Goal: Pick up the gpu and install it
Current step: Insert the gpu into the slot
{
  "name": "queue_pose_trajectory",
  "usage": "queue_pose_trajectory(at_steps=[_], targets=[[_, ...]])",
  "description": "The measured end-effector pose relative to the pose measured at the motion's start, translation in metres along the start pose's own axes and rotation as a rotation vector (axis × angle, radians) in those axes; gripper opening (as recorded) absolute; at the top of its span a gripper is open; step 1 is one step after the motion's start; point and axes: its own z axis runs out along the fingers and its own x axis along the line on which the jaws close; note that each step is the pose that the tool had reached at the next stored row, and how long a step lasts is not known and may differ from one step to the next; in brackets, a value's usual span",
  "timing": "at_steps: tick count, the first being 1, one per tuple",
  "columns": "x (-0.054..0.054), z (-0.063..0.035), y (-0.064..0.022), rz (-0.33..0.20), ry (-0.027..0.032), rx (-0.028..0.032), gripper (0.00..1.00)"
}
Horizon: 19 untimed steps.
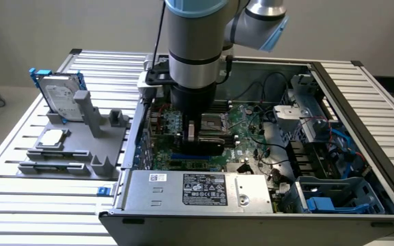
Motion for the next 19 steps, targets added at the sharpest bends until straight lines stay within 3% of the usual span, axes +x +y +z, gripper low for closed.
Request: queue_pose_trajectory(at_steps=[19], targets=[[0.0002,0.0049,0.0024,0.000,0.0000,-0.0025,0.26]])
